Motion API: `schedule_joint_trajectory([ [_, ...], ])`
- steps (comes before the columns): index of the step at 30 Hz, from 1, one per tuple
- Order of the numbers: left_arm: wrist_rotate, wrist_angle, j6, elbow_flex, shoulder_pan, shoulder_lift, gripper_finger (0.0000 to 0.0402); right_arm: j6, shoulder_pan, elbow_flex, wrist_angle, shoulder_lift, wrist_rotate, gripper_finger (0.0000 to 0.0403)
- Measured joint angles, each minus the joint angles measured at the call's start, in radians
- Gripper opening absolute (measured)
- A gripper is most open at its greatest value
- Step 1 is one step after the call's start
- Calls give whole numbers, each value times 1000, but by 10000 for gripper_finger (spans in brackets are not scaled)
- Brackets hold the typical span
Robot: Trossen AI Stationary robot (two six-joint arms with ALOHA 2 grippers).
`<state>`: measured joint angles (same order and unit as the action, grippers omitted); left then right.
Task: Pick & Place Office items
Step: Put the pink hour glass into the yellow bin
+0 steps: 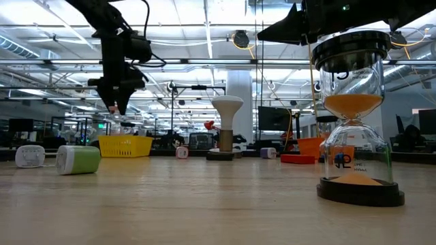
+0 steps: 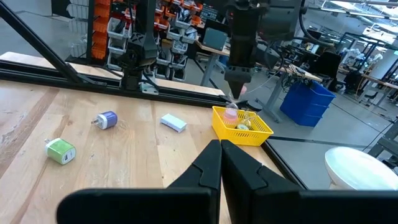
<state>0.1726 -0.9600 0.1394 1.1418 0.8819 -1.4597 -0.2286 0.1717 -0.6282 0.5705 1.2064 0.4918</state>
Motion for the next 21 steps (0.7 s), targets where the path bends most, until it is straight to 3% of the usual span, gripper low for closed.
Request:
schedule_joint_trajectory([
  [21, -45, 99, -2, -86, 41, -1, 204, 0, 0, 0, 0, 0, 0, 4],
])
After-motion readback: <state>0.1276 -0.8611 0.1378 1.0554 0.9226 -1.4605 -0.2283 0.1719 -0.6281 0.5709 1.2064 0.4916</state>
